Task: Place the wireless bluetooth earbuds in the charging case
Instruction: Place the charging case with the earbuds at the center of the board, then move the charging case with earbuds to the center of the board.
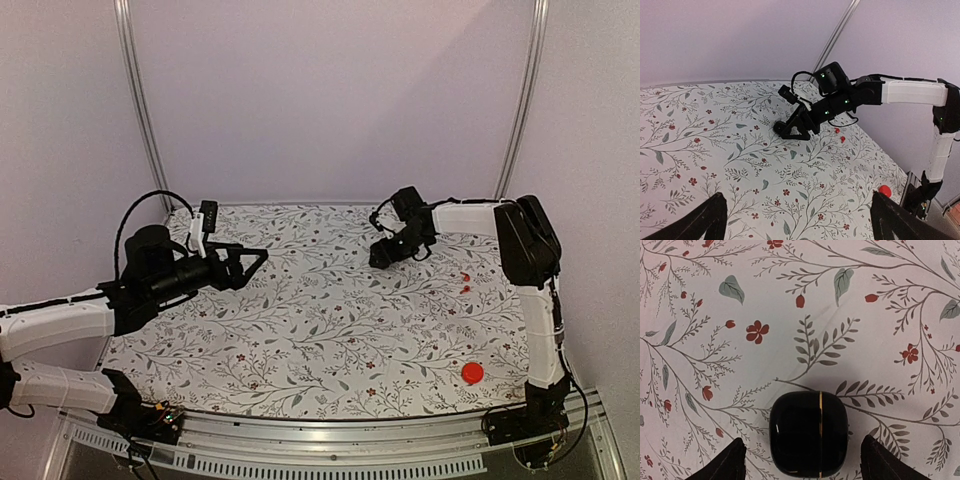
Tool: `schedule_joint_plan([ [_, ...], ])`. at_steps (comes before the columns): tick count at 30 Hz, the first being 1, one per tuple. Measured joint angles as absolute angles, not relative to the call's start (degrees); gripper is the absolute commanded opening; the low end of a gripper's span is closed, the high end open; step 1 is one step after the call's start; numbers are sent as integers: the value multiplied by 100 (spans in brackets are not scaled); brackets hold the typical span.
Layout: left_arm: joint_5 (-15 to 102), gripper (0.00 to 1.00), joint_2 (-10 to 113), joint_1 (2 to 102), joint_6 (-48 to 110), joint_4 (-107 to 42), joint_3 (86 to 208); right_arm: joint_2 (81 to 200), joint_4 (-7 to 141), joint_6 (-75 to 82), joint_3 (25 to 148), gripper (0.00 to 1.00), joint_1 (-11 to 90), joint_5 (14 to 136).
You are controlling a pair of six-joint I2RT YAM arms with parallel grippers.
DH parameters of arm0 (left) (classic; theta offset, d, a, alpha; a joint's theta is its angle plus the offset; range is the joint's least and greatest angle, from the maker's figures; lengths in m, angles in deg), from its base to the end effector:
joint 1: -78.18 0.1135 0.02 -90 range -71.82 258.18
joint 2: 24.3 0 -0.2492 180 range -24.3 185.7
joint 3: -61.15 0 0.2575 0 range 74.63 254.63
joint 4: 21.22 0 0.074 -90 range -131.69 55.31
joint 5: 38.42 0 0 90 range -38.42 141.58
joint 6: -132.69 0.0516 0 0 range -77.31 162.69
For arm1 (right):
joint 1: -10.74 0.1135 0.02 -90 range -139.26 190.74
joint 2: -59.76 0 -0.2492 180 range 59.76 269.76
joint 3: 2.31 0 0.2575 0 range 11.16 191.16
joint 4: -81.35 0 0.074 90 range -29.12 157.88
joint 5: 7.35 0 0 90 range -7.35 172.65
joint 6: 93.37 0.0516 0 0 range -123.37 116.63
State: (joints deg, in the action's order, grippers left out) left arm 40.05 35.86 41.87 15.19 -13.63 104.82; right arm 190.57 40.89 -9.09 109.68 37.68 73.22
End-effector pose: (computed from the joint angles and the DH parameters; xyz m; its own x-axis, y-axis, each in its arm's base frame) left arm 0.2082 -0.1658 0.2373 -0.4520 -0.2293 -0.8621 0.5982 0.6389 -0.4836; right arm 0.4334 0.2297 0.1117 -0.7106 -0.4714 -0.5223 -0.5953 0.7985 0.0892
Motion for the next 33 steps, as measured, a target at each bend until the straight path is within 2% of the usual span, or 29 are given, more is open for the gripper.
schedule_joint_plan([
  [2,4005,100,3586,4187,1519,-1359,10480,18764,4096,-817,10656,87,3768,7324],
  [3,4003,100,3586,4187,1516,-1355,10480,18493,4146,-736,10361,97,3768,7324],
  [4,4005,100,3586,4187,1514,-1352,10480,18187,4155,-636,10074,99,3768,7329],
  [10,3963,100,3586,4187,1473,-1272,10445,15649,3956,223,8536,99,3883,7574],
  [14,3944,100,3583,4187,1427,-1254,10393,14611,3600,877,8018,99,4120,7775],
  [21,3898,100,3548,4187,1276,-1009,10052,13667,2306,2258,6437,99,4312,7930],
  [26,3850,100,3548,4187,1175,-966,9993,12950,1543,2956,5915,99,4310,8354],
  [33,3823,100,3548,4187,1088,-858,9993,13120,1171,3758,5305,95,4310,8332],
])
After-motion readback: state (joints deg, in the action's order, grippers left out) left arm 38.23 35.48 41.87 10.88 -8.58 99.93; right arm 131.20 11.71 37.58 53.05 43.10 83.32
